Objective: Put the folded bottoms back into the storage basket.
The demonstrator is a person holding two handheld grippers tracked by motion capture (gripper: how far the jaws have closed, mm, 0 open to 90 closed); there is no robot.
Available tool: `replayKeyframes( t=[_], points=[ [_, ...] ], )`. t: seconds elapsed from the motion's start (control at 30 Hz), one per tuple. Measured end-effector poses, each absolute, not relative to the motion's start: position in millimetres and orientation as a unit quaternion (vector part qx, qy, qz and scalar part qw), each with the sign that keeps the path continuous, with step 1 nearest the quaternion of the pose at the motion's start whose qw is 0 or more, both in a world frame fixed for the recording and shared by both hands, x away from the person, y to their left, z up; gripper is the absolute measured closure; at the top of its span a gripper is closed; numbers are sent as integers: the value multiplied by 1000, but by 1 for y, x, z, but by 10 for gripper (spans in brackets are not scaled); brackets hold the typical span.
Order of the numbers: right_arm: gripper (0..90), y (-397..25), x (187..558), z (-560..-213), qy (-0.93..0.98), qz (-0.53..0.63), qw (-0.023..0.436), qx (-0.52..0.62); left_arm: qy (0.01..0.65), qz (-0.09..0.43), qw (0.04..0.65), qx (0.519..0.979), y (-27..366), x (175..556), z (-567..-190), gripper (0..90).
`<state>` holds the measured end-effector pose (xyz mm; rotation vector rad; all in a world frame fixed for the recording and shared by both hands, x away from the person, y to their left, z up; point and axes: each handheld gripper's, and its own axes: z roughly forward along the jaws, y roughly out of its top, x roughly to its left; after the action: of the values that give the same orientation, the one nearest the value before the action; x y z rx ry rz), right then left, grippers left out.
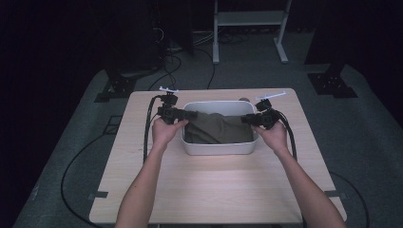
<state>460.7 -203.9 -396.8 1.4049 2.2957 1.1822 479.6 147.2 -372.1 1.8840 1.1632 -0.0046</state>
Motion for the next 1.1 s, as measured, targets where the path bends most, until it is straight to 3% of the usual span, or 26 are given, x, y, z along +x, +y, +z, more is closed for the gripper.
replayKeyframes(
  t=[0.37, 0.5, 1.1],
  points=[
    [670, -204, 460, -396, 776, 408, 97, 471, 465, -12, 473, 748, 153, 478, -362, 528],
    [679, -206, 459, -394, 772, 414, 94, 472, 462, -28, 473, 749, 144, 482, -368, 581],
    [688, -219, 446, -379, 771, 433, 100, 456, 479, -57, 384, 787, 107, 498, -414, 666]
  ],
)
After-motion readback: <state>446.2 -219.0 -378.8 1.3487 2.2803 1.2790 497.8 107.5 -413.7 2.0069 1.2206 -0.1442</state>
